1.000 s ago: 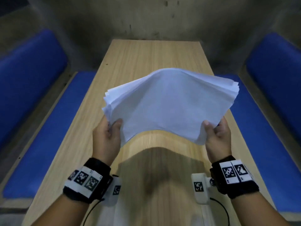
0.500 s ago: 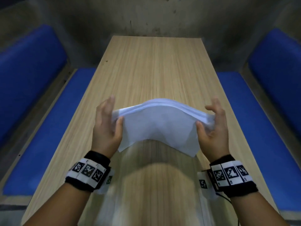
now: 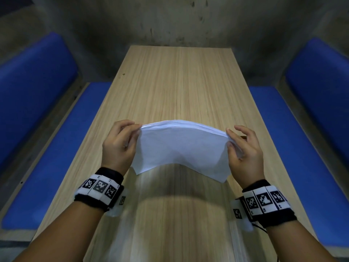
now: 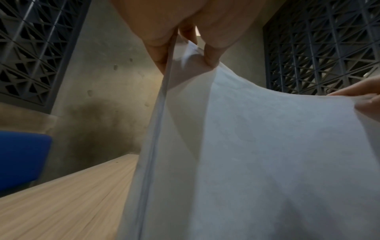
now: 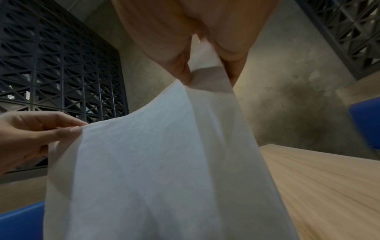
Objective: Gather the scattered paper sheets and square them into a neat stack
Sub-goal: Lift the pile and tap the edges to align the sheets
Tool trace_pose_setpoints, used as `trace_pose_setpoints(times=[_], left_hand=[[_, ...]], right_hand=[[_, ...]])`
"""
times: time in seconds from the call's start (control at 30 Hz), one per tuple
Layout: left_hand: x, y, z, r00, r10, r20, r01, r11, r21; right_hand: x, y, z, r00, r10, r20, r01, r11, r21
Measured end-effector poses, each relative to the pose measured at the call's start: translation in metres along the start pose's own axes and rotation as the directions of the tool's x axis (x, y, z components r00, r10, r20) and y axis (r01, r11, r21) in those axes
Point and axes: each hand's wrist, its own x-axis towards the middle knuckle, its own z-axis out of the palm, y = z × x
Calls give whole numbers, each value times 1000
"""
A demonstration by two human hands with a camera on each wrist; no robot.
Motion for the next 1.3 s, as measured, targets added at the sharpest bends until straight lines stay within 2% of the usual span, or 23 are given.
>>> trace_pose_setpoints(times=[0.17, 0.37, 0.47, 0.53, 0.57, 0.63, 0.67, 0.7, 0.73, 0.8, 0.9, 0.97, 1.03, 1.13, 1.2, 1.27, 1.3], left_hand=[[4, -5, 0, 999, -38, -21, 36, 997, -71], [9, -14, 0, 1000, -16, -4, 16, 997, -78], [7, -14, -1, 1000, -4, 27, 5, 999, -52], [1, -18, 0, 991, -76, 106, 87, 991, -101], [-3, -21, 2, 970, -168, 173, 200, 962, -187], [-13, -25, 9, 875, -385, 294, 478, 788, -388], [-17, -26, 15, 821, -463, 334, 570, 696, -437], [-20, -24, 20, 780, -512, 360, 626, 642, -443], [-21, -21, 24, 756, -545, 363, 654, 622, -429], [-20, -12, 26, 754, -566, 334, 655, 607, -451], [-19, -7, 14, 814, -512, 273, 565, 594, -573], [-24, -9, 8, 824, -496, 275, 552, 592, -587], [-35, -9, 15, 790, -537, 295, 599, 572, -561], [-43, -8, 23, 693, -648, 316, 700, 500, -509], [-41, -9, 23, 693, -643, 326, 707, 520, -480], [-39, -7, 22, 732, -615, 293, 674, 592, -442], [-37, -6, 21, 767, -601, 224, 635, 663, -396]], right_hand=[[1, 4, 0, 1000, 25, -4, -25, 1000, 7], [1, 4, 2, 996, 82, -34, -80, 995, 52], [0, 0, 0, 983, 186, -2, -184, 974, 133], [-3, 1, 0, 942, 330, 54, -333, 913, 234], [-4, 3, 1, 907, 411, 91, -418, 853, 311], [-6, 8, 7, 823, 541, 173, -555, 703, 445], [-7, 11, 12, 788, 583, 198, -599, 648, 471], [-7, 11, 15, 761, 615, 205, -627, 619, 472], [-8, 11, 18, 748, 632, 204, -640, 604, 476], [-7, 8, 18, 756, 628, 183, -617, 593, 517], [-8, 10, 5, 800, 582, 147, -547, 607, 576], [-14, 13, 0, 819, 549, 169, -538, 630, 561], [-21, 14, 4, 799, 565, 209, -584, 642, 498], [-24, 15, 11, 762, 612, 214, -629, 617, 473], [-22, 16, 13, 754, 618, 225, -640, 611, 467], [-22, 15, 11, 748, 615, 249, -651, 608, 454], [-21, 13, 11, 751, 608, 256, -650, 613, 449]])
